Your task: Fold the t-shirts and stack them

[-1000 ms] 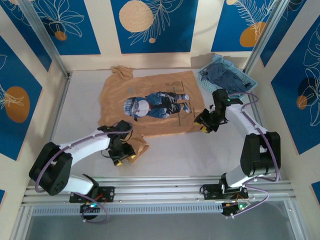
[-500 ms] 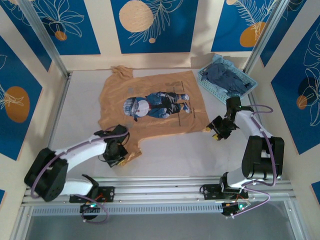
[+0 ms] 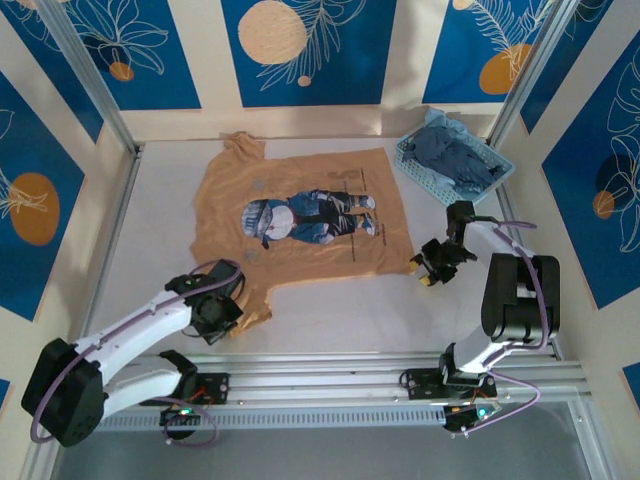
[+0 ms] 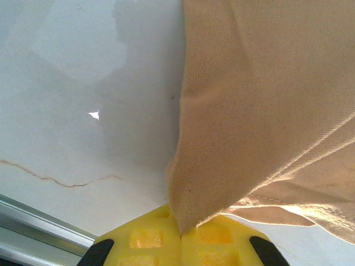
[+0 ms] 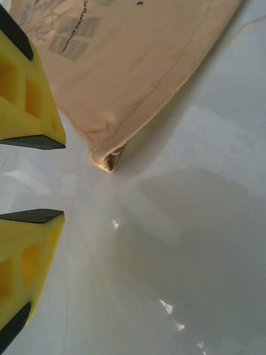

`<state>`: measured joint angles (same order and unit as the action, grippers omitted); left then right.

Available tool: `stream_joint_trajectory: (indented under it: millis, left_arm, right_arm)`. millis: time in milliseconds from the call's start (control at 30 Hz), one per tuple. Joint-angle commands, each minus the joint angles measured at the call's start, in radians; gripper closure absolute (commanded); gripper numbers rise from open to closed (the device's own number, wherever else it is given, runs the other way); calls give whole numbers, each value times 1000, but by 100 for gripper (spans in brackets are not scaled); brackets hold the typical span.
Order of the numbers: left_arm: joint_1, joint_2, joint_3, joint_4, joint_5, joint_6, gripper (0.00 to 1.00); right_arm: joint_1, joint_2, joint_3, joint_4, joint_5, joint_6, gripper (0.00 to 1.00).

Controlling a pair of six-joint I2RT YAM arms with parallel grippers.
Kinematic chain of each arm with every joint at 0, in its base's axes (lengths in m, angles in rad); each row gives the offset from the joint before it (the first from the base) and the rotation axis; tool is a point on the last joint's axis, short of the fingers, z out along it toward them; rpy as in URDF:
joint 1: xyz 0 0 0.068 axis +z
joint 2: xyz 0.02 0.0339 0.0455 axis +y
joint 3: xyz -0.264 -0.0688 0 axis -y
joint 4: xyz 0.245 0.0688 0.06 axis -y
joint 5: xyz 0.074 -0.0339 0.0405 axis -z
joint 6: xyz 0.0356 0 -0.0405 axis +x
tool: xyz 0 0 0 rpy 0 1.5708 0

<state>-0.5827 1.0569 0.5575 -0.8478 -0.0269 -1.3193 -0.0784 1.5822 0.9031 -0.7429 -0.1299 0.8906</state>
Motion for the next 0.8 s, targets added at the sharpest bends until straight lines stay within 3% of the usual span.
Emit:
stream_joint_trajectory:
  millis: [0, 133, 467, 667, 767]
  left_arm:
    - [8, -19, -10, -54, -21, -40, 100]
    - [9, -37, -10, -66, -26, -38, 100]
    - [8, -73, 11, -108, -38, -31, 100]
    - [8, -98, 12, -126, -46, -37, 100]
    - [8, -103, 8, -126, -42, -37, 100]
  right_arm:
    - [20, 27, 13, 43, -49, 66, 63]
    - [44, 74, 43, 49, -59, 78, 64]
    - [63, 109, 49, -1, 3, 97, 83]
    - [63, 93, 35, -3, 9, 95, 67]
    - [68, 101, 34, 2, 3, 98, 65]
